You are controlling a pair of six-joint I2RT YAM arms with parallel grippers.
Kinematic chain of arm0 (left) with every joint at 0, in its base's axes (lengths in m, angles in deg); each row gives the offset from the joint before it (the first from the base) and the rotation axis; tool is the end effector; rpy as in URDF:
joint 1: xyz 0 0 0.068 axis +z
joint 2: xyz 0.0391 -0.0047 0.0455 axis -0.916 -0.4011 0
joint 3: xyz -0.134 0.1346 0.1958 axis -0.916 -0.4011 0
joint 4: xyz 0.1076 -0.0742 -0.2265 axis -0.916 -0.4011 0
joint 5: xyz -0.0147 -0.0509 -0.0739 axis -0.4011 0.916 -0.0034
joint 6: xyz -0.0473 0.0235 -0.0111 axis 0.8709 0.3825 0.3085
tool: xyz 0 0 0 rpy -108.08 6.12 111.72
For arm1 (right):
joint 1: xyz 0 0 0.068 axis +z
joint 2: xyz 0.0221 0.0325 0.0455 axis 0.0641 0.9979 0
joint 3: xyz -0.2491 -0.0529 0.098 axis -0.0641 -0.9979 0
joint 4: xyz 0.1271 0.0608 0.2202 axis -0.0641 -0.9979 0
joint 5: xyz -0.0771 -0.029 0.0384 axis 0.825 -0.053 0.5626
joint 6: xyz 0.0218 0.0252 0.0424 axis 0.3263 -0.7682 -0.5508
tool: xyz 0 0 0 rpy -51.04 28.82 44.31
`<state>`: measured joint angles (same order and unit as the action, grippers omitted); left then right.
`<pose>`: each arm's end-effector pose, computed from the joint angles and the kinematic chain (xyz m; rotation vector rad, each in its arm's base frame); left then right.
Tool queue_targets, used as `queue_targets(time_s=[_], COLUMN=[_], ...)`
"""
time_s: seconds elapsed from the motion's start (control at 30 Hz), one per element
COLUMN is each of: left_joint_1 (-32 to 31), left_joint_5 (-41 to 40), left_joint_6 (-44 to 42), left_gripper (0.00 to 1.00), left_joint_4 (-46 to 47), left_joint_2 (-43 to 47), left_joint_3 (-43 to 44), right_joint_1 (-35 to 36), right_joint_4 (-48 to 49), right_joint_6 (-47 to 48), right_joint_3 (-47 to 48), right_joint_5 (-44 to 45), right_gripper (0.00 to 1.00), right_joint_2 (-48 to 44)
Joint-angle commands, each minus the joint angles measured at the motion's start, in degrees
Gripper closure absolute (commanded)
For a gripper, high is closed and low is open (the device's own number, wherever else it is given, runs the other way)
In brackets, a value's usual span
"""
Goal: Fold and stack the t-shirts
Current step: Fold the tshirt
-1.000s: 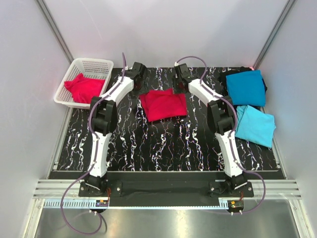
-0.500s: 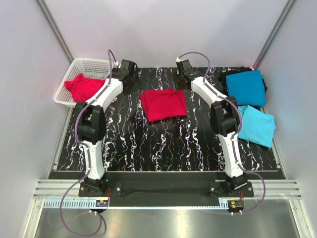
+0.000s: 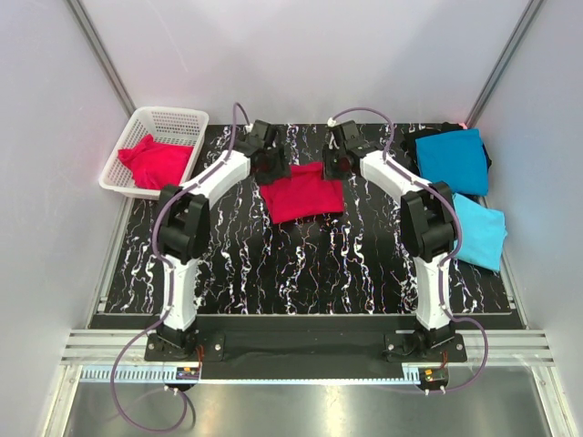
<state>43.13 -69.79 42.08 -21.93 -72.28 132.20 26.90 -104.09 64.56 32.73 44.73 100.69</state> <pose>0.4333 -0.1873 0.2382 -0.2622 2.5256 -0.4764 0.4453 0.1935 0.2238 -0.2432 2.4235 0.3633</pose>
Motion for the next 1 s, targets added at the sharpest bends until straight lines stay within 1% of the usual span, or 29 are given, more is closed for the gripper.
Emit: queue_targets(time_s=[0.0, 0.1, 0.17, 0.3, 0.47, 0.63, 0.73, 0.97], left_joint_1=[-0.76, -1.3, -1.3, -1.3, -1.21, -0.68, 0.11, 1.6], left_joint_5=[-0.12, -2.06, -5.21, -7.59, -8.39, -8.66, -8.83, -10.76], left_joint_6=[1.06, 2.02, 2.29, 2.29, 1.94, 1.67, 2.02, 1.85], left_gripper=[0.38, 0.39, 0.39, 0.39, 0.39, 0.38, 0.39, 0.39], left_joint_4=[-1.84, -2.72, -3.5, -4.74, -5.27, -6.32, -6.94, -8.69], left_joint_2=[-3.05, -4.55, -5.34, -7.54, -11.4, -14.84, -15.98, -15.64], left_joint_3=[2.05, 2.22, 2.92, 5.12, 8.98, 13.46, 14.61, 14.79], right_joint_1=[1.2, 2.35, 3.14, 4.2, 4.72, 4.81, 4.9, 6.57], right_joint_4=[-0.06, -1.38, -2.08, -2.26, -4.02, -7.97, -11.66, -12.8], right_joint_6=[-0.17, 0.36, 0.18, -0.52, -3.24, -6.84, -8.25, -9.13], right_joint_3=[-1.73, -2.35, -2.79, -6.47, -10.52, -16.58, -18.96, -26.69], right_joint_5=[-6.35, -7.06, -7.5, -6.02, -4.69, -0.21, 1.37, 0.59], right_gripper=[0.68, 0.71, 0.72, 0.75, 0.76, 0.78, 0.8, 0.86], right_joint_2=[-1.01, -0.66, -0.66, -1.97, -3.2, -4.09, -4.17, -8.03])
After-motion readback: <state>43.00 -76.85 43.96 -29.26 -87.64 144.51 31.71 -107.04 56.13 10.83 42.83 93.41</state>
